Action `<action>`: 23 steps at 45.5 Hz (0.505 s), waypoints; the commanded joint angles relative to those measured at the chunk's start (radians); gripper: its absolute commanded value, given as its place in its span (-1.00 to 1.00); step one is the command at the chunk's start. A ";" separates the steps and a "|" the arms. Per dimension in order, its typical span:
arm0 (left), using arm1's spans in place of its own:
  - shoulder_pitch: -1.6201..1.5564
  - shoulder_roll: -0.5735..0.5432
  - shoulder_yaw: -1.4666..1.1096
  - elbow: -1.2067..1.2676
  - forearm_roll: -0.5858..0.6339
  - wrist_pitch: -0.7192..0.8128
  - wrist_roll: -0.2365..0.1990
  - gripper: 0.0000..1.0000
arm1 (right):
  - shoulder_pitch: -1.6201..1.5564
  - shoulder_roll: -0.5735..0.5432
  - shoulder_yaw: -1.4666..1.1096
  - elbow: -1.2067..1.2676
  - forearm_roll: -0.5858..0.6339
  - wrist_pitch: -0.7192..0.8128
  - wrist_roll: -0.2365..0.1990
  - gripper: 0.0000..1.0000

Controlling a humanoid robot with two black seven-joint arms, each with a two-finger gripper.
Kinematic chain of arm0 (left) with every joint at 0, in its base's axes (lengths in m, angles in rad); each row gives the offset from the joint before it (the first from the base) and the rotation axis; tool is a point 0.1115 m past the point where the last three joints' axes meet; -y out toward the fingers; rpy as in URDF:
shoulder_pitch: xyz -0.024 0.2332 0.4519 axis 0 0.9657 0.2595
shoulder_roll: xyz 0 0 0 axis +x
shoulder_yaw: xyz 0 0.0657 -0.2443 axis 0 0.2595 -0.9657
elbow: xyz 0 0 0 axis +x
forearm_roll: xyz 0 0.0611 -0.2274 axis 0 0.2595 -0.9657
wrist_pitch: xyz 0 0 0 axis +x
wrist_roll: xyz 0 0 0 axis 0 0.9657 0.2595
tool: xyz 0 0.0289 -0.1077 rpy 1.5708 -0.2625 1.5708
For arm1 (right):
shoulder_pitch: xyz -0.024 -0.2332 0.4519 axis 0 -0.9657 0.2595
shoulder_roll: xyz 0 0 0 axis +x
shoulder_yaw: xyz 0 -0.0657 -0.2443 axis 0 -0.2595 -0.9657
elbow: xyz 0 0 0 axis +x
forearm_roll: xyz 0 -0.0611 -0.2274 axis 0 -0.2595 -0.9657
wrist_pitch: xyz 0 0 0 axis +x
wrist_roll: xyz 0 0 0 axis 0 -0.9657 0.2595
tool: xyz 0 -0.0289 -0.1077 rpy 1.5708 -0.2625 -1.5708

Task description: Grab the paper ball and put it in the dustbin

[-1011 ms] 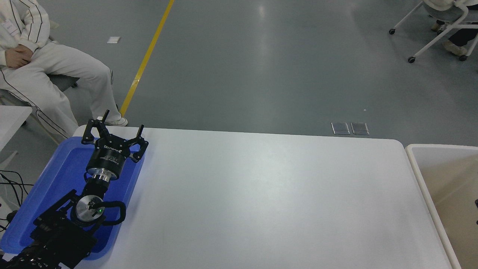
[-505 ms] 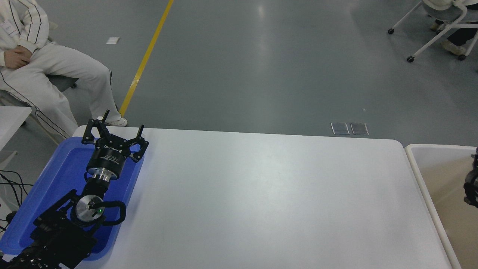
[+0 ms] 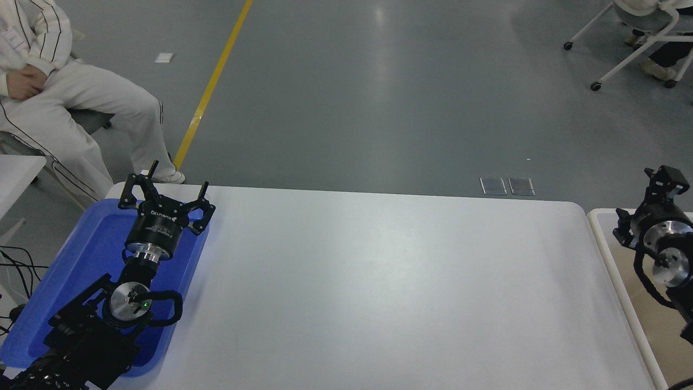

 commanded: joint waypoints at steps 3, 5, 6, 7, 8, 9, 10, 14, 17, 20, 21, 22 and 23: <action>0.000 0.000 0.000 0.000 0.000 0.000 0.000 1.00 | -0.057 0.074 0.039 0.149 -0.003 0.047 0.133 1.00; 0.000 0.000 0.000 0.000 0.000 0.000 0.000 1.00 | -0.067 0.083 0.043 0.167 -0.003 0.047 0.168 1.00; 0.000 0.000 0.000 0.000 0.000 0.000 0.000 1.00 | -0.071 0.087 0.043 0.177 -0.003 0.047 0.191 1.00; 0.000 0.000 0.000 0.000 0.001 0.000 0.000 1.00 | -0.074 0.091 0.043 0.184 -0.003 0.047 0.213 1.00; 0.000 0.000 0.000 0.000 0.000 0.000 0.000 1.00 | -0.077 0.096 0.040 0.187 -0.003 0.047 0.239 1.00; 0.000 0.000 0.000 0.000 0.000 0.000 0.000 1.00 | -0.079 0.102 0.036 0.188 -0.005 0.047 0.263 1.00; 0.000 0.000 0.000 0.000 0.000 0.000 0.000 1.00 | -0.081 0.108 0.033 0.186 -0.006 0.047 0.289 1.00; 0.000 0.000 0.000 0.000 0.000 0.000 0.000 1.00 | -0.091 0.133 0.028 0.186 -0.017 0.047 0.336 1.00; 0.000 0.000 0.000 0.000 0.000 0.000 0.002 1.00 | -0.116 0.137 0.022 0.192 -0.020 0.047 0.336 1.00; 0.000 0.000 0.000 0.000 0.000 0.000 0.000 1.00 | -0.137 0.137 0.022 0.213 -0.020 0.044 0.334 1.00; 0.000 0.000 0.000 0.000 0.000 0.000 0.000 1.00 | -0.145 0.137 0.022 0.226 -0.020 0.042 0.334 1.00; 0.000 0.000 0.000 0.000 0.000 0.000 0.000 1.00 | -0.153 0.137 0.022 0.241 -0.020 0.042 0.334 1.00; 0.000 0.000 0.000 0.000 0.000 0.000 0.000 1.00 | -0.160 0.137 0.022 0.258 -0.020 0.039 0.334 1.00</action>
